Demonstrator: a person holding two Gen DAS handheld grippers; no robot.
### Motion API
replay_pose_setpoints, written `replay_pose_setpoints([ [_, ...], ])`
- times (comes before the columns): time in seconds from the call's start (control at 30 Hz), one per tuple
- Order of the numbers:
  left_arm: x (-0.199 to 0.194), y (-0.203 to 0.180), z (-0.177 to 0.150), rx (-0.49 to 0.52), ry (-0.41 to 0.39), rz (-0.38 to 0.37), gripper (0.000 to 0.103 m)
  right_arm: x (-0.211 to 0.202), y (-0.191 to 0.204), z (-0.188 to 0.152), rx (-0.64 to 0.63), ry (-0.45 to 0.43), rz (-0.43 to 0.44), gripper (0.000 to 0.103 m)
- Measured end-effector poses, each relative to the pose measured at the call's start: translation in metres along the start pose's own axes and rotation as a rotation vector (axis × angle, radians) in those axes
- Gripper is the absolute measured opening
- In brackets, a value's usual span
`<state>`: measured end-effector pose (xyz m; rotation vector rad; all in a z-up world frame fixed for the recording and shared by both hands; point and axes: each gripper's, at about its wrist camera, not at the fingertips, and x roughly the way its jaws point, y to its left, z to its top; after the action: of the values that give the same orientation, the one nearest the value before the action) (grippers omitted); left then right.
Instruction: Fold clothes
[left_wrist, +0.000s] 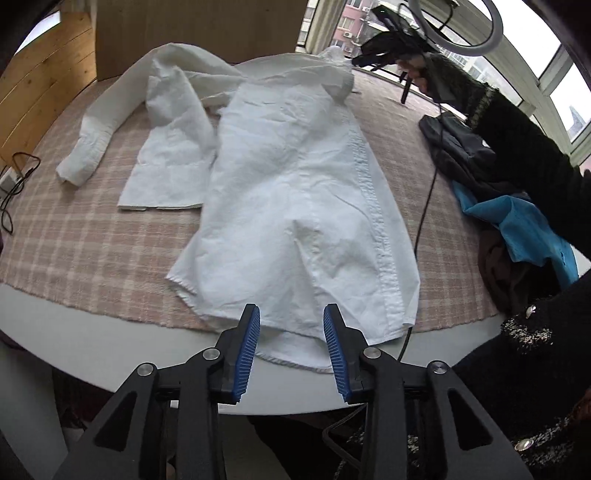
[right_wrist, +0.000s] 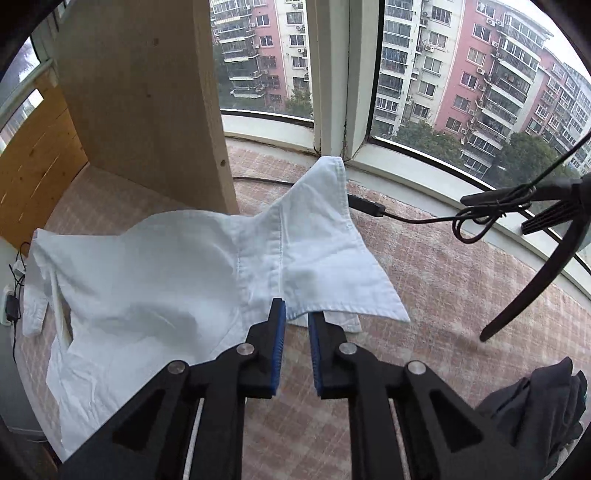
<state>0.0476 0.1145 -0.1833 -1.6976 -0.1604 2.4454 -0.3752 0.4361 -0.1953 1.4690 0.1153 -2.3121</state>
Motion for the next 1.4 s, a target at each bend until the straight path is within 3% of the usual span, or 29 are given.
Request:
replay_pose_setpoints([
  [0.1,0.001,0.032,-0.004,-0.015,-0.010,0.024,0.034,-0.038,0.031,-0.043,-0.046,0.008,0.120,0.013],
  [0.27,-0.004,0.044,-0.001,0.060,-0.050,-0.005,0.034,-0.076,0.106,-0.132,-0.174,0.078,0.240,0.017],
  [0.4,-0.019,0.060,0.000,0.109,-0.082,-0.038,0.034,-0.084,0.150,-0.197,-0.201,0.122,0.264,0.035],
  [0.47,-0.016,0.070,0.002,0.114,-0.073,-0.066,0.034,-0.077,0.150,-0.226,-0.157,0.146,0.216,0.036],
  [0.53,-0.010,0.077,0.004,0.131,-0.050,-0.100,0.034,-0.065,0.135,-0.251,-0.036,0.206,0.232,0.036],
  [0.67,0.010,0.063,0.008,0.258,0.006,-0.175,0.034,-0.056,0.120,-0.301,0.181,0.255,0.217,0.036],
  [0.8,0.023,0.048,0.015,0.368,0.039,-0.271,0.034,-0.052,0.133,-0.328,0.272,0.249,0.168,0.036],
  [0.97,0.040,0.038,0.016,0.497,0.087,-0.298,0.034,-0.046,0.157,-0.343,0.301,0.239,0.066,0.036],
  [1.13,0.041,0.043,0.019,0.557,0.095,-0.333,0.034,-0.041,0.178,-0.346,0.270,0.230,-0.059,0.036],
  [1.17,0.041,0.045,0.020,0.560,0.092,-0.339,0.034,-0.041,0.183,-0.345,0.257,0.225,-0.083,0.032],
  [1.2,0.040,0.046,0.020,0.562,0.090,-0.345,0.034,-0.041,0.185,-0.345,0.248,0.220,-0.091,0.017],
  [1.27,0.039,0.050,0.021,0.565,0.084,-0.351,0.034,-0.041,0.189,-0.344,0.231,0.211,-0.101,0.005],
  [1.33,0.037,0.052,0.021,0.568,0.078,-0.353,0.034,-0.048,0.183,-0.342,0.280,0.194,-0.074,0.004],
  [1.4,0.036,0.053,0.021,0.566,0.074,-0.353,0.034,-0.065,0.176,-0.340,0.298,0.162,-0.102,0.004],
])
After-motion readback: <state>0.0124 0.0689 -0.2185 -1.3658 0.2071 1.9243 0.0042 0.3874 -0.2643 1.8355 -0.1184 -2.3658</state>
